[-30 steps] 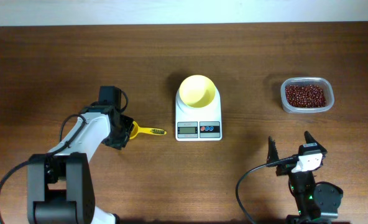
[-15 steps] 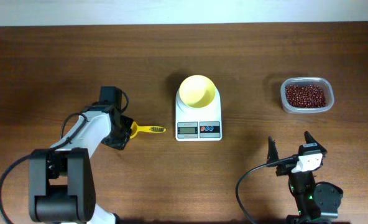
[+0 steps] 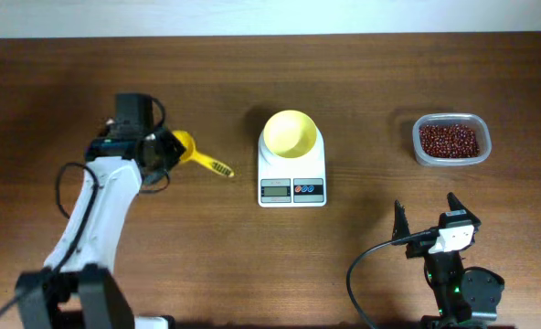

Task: Scoop item into bowl and weigh 50g on scale
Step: 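Lift the yellow scoop with the left gripper toward the scale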

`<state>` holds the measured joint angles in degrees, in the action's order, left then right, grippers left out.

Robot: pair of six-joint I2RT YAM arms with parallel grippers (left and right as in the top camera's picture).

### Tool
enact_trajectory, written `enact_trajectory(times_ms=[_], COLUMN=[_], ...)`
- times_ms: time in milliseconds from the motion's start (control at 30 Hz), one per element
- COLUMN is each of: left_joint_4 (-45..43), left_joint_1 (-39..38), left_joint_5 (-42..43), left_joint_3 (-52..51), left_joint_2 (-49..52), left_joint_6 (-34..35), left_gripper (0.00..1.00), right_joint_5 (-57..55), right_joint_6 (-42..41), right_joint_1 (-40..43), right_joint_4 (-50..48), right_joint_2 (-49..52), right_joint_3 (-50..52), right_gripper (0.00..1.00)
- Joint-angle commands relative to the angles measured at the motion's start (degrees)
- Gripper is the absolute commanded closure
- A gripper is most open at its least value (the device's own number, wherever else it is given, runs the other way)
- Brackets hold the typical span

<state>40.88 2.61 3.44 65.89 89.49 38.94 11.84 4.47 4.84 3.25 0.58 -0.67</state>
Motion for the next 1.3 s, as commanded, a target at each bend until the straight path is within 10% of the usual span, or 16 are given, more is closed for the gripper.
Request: enact_trajectory(times_ms=[0, 367, 900, 1267], left_joint_4=[-1.70, -15.39, -36.87, -29.18], left_joint_1=[0.17, 0.15, -10.86, -11.63], left_joint_5=[7.17, 17.20, 8.74, 8.72], left_joint_3=[2.03, 2.05, 2.64, 2.75], left_joint_2=[-5.22, -8.00, -8.00, -8.00], left_joint_6=[-5.40, -4.96, 3.93, 3.93], left_gripper=[1.00, 1.00, 1.00, 1.00], right_joint_5=[-0.31, -0.31, 1.90, 39.17], right_joint_6=[-0.46, -0.46, -0.48, -0.48], right_joint_1=[-0.17, -0.17, -0.17, -0.31], right_joint_4=[0.24, 0.24, -0.44, -4.50], right_joint_2=[-0.37, -0.37, -0.39, -0.39], right_joint_3=[0.35, 0.35, 0.35, 0.35], right_gripper=[0.01, 0.01, 0.01, 0.01])
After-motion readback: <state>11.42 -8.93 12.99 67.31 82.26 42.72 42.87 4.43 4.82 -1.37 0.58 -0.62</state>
